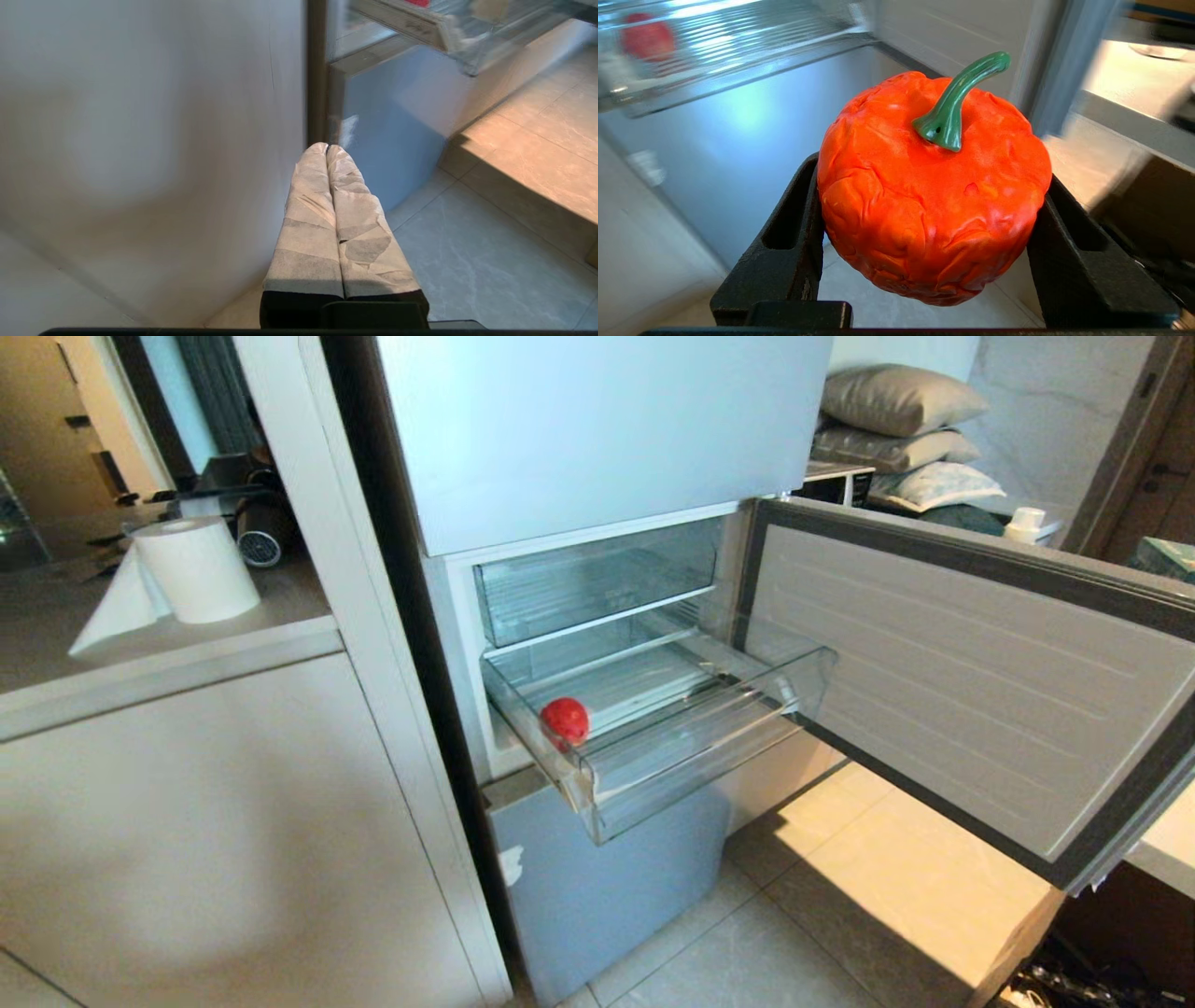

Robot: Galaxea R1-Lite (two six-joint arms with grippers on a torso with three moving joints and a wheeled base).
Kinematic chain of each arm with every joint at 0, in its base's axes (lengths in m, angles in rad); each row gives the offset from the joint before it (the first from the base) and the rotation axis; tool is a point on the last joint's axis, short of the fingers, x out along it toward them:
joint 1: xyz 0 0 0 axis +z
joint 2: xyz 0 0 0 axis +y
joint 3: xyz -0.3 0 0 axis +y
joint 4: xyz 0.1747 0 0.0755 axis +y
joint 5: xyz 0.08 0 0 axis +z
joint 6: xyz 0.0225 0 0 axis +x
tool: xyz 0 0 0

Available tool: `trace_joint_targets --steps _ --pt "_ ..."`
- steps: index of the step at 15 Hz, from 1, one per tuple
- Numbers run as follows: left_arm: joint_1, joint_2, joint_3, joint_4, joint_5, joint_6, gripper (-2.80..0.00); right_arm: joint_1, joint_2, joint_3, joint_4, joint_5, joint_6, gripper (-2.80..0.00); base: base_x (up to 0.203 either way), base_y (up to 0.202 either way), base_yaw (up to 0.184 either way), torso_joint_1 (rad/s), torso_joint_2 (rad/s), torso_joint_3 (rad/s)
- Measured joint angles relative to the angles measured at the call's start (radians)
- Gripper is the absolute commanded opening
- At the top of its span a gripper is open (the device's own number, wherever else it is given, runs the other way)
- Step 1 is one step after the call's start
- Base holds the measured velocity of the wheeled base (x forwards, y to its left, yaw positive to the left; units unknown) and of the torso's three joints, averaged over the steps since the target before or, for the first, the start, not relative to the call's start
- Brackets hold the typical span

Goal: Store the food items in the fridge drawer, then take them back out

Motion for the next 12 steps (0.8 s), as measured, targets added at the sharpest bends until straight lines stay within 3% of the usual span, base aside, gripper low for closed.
trace_joint_targets --steps 8,12 --pt "0.000 0.000 0.000 0.000 0.000 0.000 -2.80 0.000 -0.001 0.000 0.002 0.000 -0.001 -2.80 -0.001 -0.009 0.171 0.001 0.00 0.001" --pt "0.000 0.000 0.000 0.000 0.000 0.000 -2.80 0.000 0.026 0.000 0.000 0.005 -0.016 -2.80 0.000 -0.003 0.049 0.003 0.00 -0.001"
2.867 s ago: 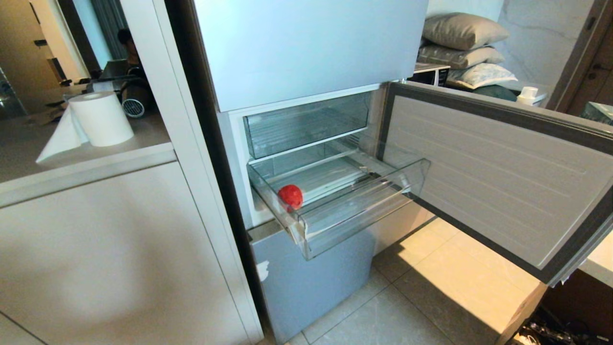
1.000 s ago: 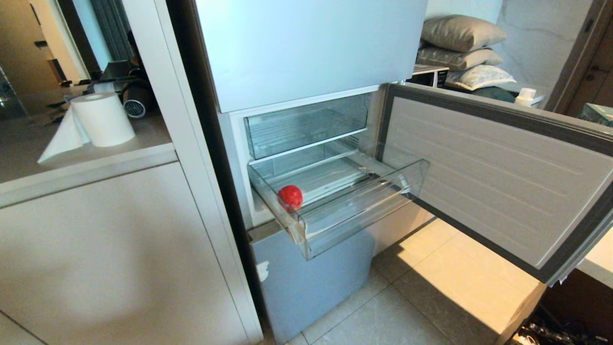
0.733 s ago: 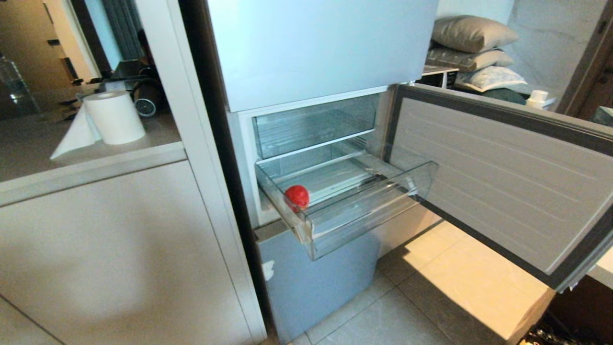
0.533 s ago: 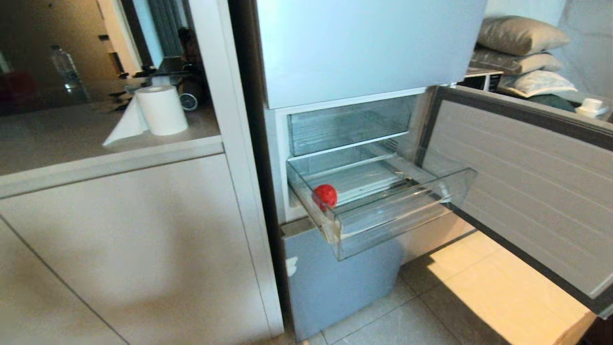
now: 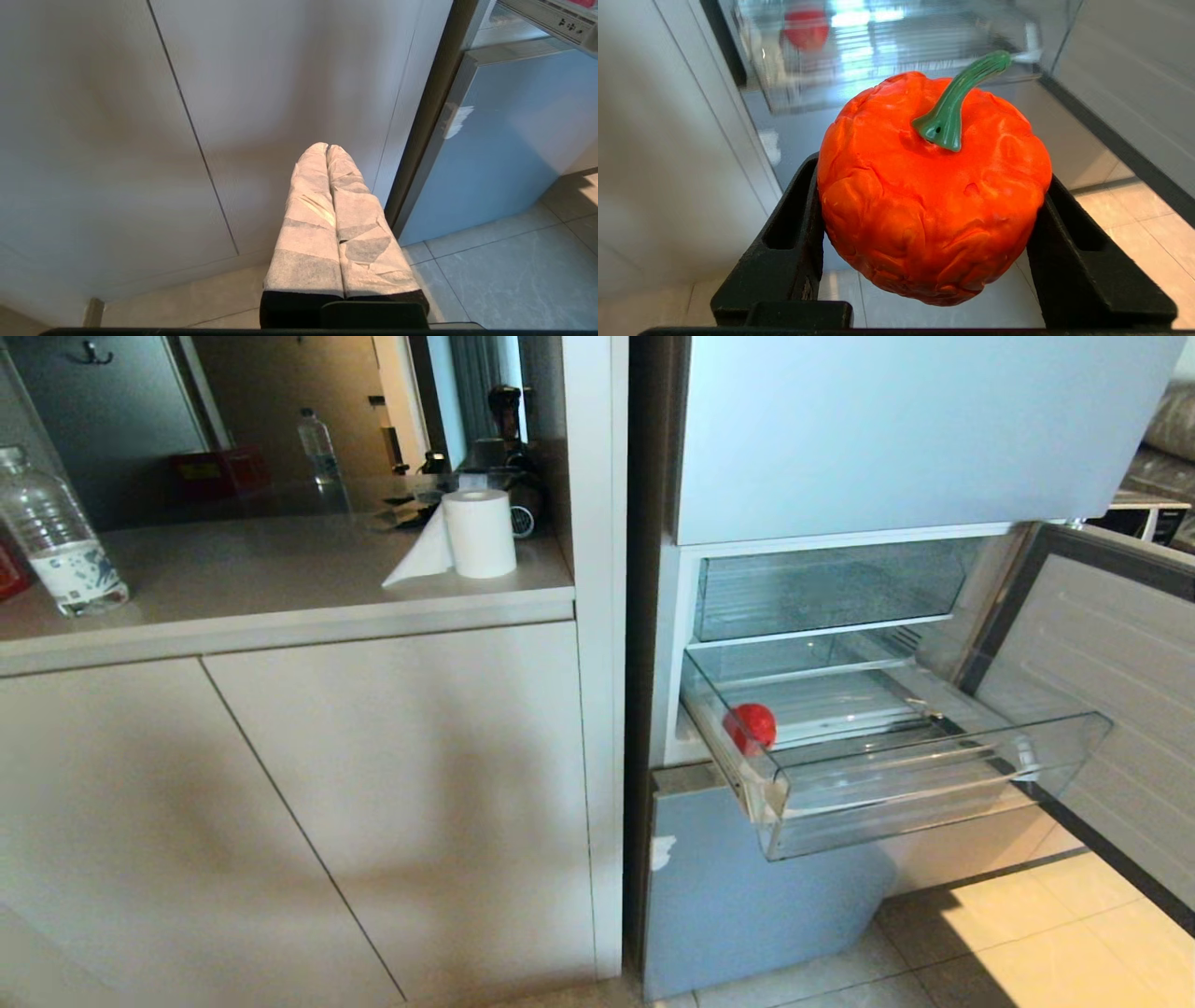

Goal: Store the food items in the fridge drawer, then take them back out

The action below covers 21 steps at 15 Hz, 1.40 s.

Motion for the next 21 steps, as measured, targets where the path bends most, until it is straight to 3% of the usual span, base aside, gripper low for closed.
trace_joint_targets --steps 4,7,15,18,21 --pt "-0.001 0.000 0.000 0.000 0.000 0.000 -2.80 0.013 0.250 -0.021 -0.121 0.031 -0.023 -2.80 0.000 0.000 0.000 0.000 0.00 0.000" --pt "0.000 0.000 0.000 0.000 0.000 0.000 -2.80 0.035 0.560 -0.142 -0.203 0.056 -0.008 -2.80 0.000 0.000 0.000 0.000 0.00 0.000" --pt "0.000 0.000 0.000 0.000 0.000 0.000 -2.80 0.070 1.439 -0.811 -0.252 0.075 0.087 -2.80 0.000 0.000 0.000 0.000 0.00 0.000" --pt "0.000 0.000 0.000 0.000 0.000 0.000 -2.80 0.073 1.704 -1.070 -0.256 0.048 0.104 -2.80 0.000 0.000 0.000 0.000 0.00 0.000" --pt "0.000 0.000 0.000 0.000 0.000 0.000 -2.80 0.074 1.912 -1.244 -0.257 0.019 0.105 -2.80 0.000 0.000 0.000 0.000 0.00 0.000"
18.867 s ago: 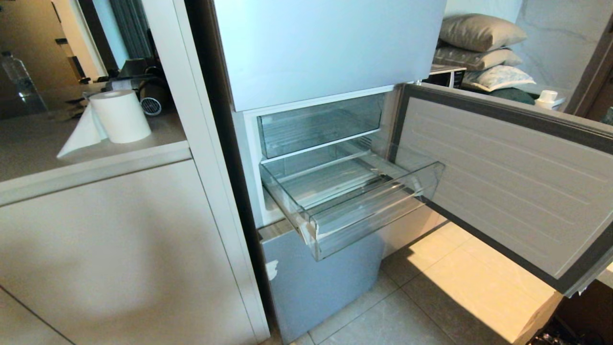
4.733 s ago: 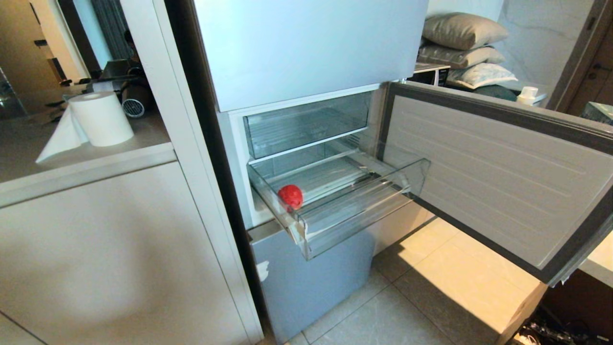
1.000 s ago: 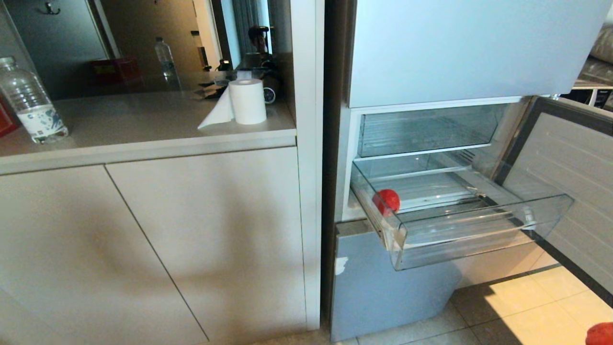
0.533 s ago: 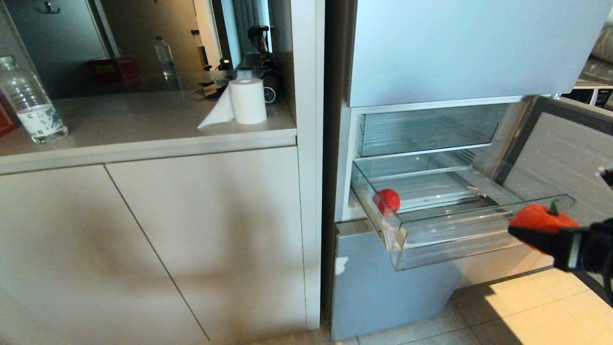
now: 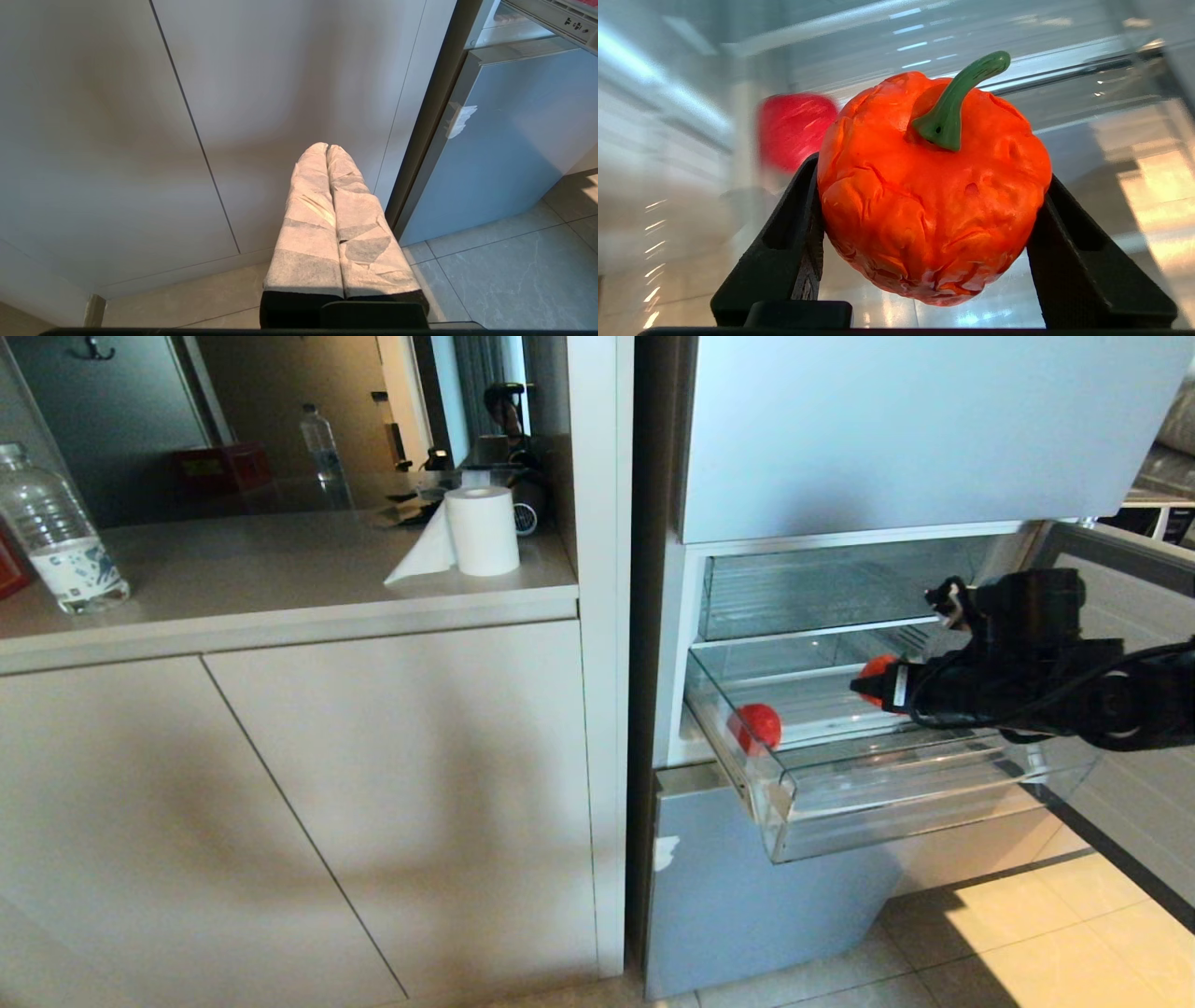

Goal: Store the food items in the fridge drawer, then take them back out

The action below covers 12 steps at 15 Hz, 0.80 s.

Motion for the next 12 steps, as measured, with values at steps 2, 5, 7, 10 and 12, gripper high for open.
trace_joint_targets --steps 2,5,7,10,12 --pt "0.000 0.000 0.000 0.000 0.000 0.000 -2.80 0.000 0.111 -0.098 0.001 -0.005 0.007 -2.80 0.000 0.000 0.000 0.000 0.00 0.000" --pt "0.000 0.000 0.000 0.000 0.000 0.000 -2.80 -0.003 0.230 -0.230 0.018 -0.008 0.009 -2.80 0.000 0.000 0.000 0.000 0.00 0.000" --pt "0.000 0.000 0.000 0.000 0.000 0.000 -2.80 -0.003 0.280 -0.286 0.061 -0.008 0.002 -2.80 0.000 0.000 0.000 0.000 0.00 0.000" --pt "0.000 0.000 0.000 0.000 0.000 0.000 -2.80 -0.003 0.323 -0.327 0.074 -0.009 0.001 0.00 0.000 0.000 0.000 0.000 0.00 0.000" --pt "0.000 0.000 0.000 0.000 0.000 0.000 -2.80 -0.004 0.334 -0.350 0.090 -0.010 0.011 0.00 0.000 0.000 0.000 0.000 0.00 0.000"
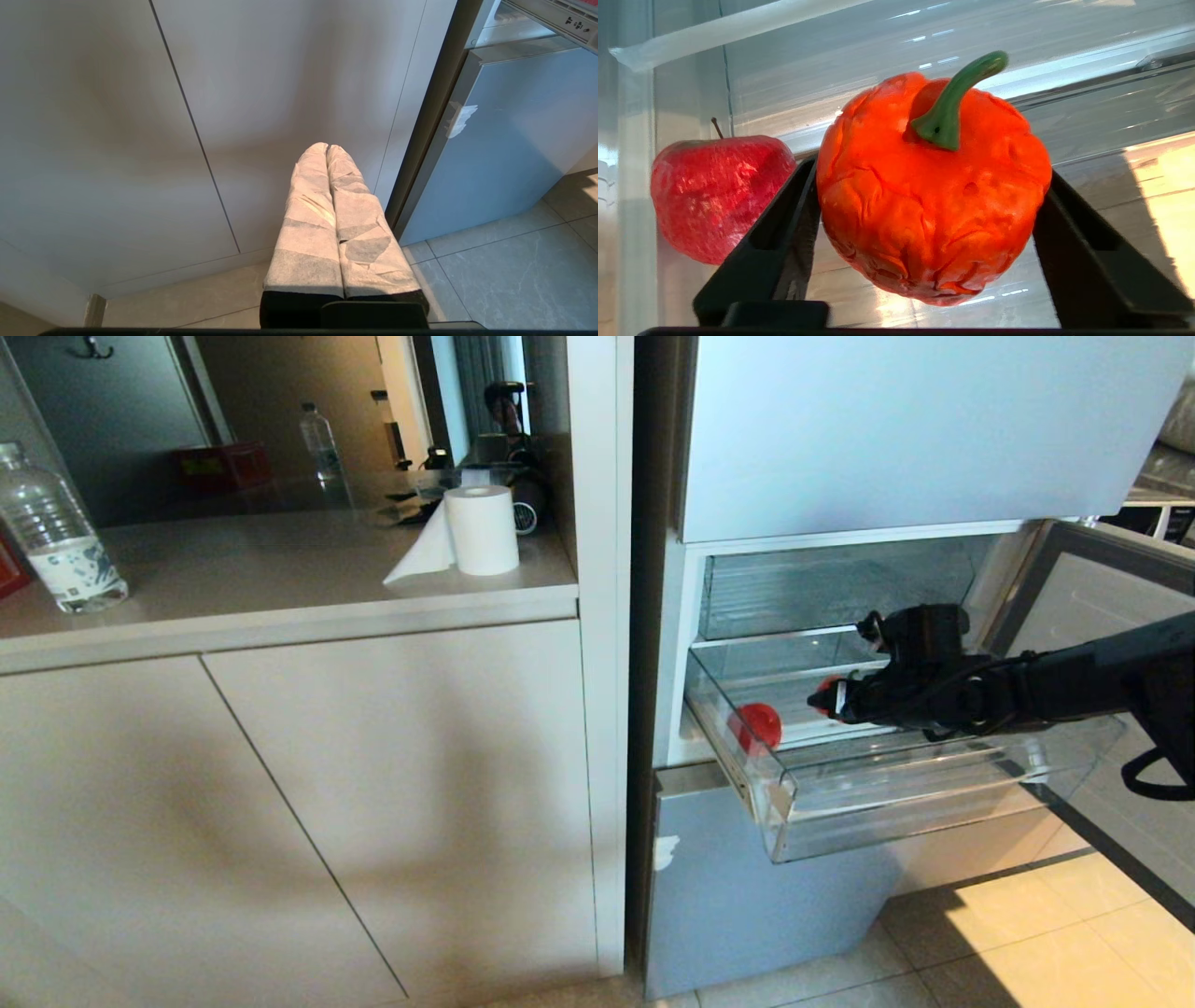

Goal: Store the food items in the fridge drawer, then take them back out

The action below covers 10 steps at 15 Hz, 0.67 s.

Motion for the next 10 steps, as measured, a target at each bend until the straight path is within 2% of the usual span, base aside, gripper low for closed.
trace_joint_targets --steps 6,9,10 --pt "0.000 0.000 0.000 0.000 0.000 0.000 -2.80 0.001 -0.033 -0.025 0.020 0.000 0.006 0.00 0.000 0.000 0.000 0.000 0.00 0.000" --pt "0.000 0.000 0.000 0.000 0.000 0.000 -2.80 0.004 -0.090 0.016 0.022 -0.011 0.007 0.00 0.000 0.000 0.000 0.000 0.00 0.000" --pt "0.000 0.000 0.000 0.000 0.000 0.000 -2.80 0.004 -0.132 0.047 0.025 -0.022 0.006 -2.80 0.000 0.000 0.000 0.000 0.00 0.000"
